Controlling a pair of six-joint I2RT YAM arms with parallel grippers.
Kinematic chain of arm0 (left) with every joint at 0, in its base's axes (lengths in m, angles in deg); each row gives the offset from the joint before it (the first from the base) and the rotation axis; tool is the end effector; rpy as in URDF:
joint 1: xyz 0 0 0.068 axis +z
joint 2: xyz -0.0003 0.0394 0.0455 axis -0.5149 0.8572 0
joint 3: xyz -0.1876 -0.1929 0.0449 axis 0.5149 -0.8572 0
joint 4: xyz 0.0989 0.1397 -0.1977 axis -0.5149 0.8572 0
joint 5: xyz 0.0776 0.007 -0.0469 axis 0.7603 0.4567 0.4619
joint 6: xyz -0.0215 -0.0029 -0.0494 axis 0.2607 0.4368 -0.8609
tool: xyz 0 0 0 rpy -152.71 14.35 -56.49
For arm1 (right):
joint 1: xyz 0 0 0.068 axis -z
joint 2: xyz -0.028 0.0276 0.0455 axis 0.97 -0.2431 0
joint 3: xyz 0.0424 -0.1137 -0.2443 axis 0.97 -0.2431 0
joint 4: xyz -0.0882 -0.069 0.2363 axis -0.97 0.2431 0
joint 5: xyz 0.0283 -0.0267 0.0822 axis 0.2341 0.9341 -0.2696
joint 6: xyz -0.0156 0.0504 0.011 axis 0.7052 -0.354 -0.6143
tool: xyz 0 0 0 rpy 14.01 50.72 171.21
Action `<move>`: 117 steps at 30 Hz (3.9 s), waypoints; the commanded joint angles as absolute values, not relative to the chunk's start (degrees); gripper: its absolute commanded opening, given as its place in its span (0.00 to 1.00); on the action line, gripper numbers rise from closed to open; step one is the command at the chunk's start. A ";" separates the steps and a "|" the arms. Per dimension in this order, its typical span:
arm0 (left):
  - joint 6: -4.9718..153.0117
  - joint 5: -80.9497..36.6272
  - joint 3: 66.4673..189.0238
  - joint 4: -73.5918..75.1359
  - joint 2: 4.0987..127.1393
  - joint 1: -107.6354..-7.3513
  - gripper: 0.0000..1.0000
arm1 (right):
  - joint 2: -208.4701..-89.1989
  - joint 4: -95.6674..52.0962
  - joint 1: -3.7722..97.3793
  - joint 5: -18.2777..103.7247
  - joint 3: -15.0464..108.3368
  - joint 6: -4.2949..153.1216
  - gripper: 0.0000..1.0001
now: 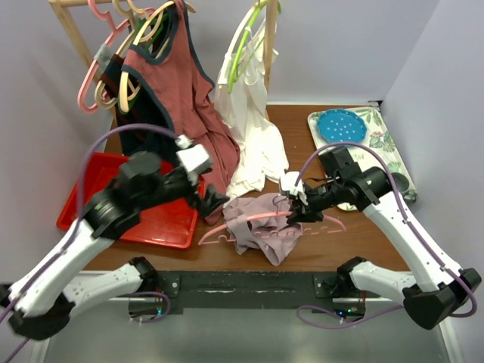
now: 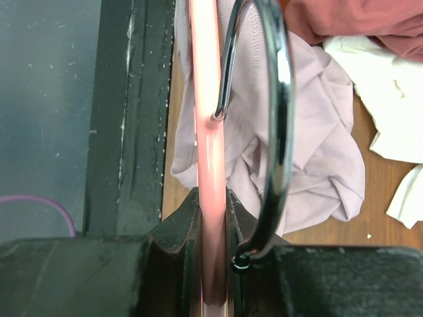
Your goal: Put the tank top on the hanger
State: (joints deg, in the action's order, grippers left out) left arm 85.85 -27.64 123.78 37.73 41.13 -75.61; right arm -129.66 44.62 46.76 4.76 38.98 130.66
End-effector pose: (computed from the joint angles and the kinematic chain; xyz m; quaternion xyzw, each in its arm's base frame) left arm 0.1175 -0.1277 0.4158 0.3710 0.7134 -0.3108 0.5067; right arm 0.1458 0.1104 0.3454 -0.6405 0.6289 0.3286 0.2937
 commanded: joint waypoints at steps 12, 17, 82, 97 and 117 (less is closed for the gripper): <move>99.22 -48.53 119.13 34.25 51.11 -80.38 0.97 | -138.50 54.35 46.93 1.76 51.43 139.59 0.00; 99.84 -46.78 118.33 34.87 51.83 -80.92 0.91 | -138.42 54.17 46.93 2.46 51.17 139.33 0.00; 44.55 -5.82 92.14 1.64 24.85 -83.20 0.00 | -132.09 3.99 32.77 49.48 15.13 104.61 0.37; 65.29 -24.61 93.10 12.45 19.83 -83.11 0.00 | -128.31 3.63 58.87 41.23 26.71 97.93 0.00; 77.59 -22.08 103.99 28.09 32.82 -83.11 0.00 | -129.37 11.28 66.35 32.00 42.90 98.54 0.00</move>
State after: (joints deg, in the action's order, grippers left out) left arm 73.70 -23.51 98.01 25.01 28.85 -83.18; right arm -130.38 10.96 65.54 34.18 38.71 97.57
